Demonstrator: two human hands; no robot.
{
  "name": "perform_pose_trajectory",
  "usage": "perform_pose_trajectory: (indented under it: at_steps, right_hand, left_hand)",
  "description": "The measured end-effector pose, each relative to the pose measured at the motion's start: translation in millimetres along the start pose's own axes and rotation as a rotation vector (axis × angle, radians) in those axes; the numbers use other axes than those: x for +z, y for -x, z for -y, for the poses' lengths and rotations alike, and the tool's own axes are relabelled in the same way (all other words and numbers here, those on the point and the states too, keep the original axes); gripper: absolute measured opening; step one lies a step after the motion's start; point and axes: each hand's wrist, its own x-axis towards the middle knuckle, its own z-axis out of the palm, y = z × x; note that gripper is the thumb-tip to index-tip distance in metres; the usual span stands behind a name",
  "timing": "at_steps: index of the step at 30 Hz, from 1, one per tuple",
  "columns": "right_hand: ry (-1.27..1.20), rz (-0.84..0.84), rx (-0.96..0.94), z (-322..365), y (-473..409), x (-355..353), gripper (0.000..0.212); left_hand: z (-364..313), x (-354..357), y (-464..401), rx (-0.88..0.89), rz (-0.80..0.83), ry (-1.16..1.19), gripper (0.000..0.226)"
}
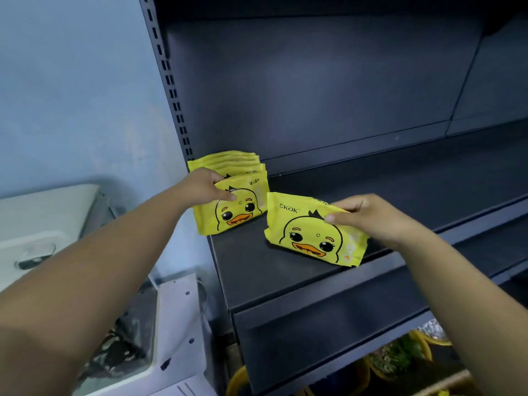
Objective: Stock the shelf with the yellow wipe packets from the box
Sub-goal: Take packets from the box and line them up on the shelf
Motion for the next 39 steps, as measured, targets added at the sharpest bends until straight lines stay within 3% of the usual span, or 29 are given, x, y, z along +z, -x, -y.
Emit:
perform_pose_trajectory:
  at_steps: [6, 10, 17, 26, 32, 39]
  right_hand:
    - [0.039, -0.004, 0.014, -4, -15, -1, 0.011]
    - [0.055, 0.005, 0.024, -4, -21, -1, 0.012]
    - [0.088, 0.051, 0.015, 0, -31, 1, 0.012]
    - [0.237, 0.257, -0.054, 34, -77, 17, 0.013]
    - [0.342, 0.362, -0.046, 50, -126, 45, 0.01]
    - [0.554, 0.272, -0.161, 55, -150, 67, 0.033]
  left_hand:
    - [3, 8, -35, 0.019, -0.03, -0.275, 0.033]
    - [7, 10, -42, 0.031, -0.135, -0.507, 0.063]
    - [15, 14, -40, 0.063, -0.216, -0.646, 0.061]
    - [60, -16, 8, 0.066, -0.392, -0.269, 0.041]
    - [82, -20, 72, 0.106, -0.222, -0.012, 0.013]
    - [93, -17, 132, -0.012, -0.197, -0.031, 0.022]
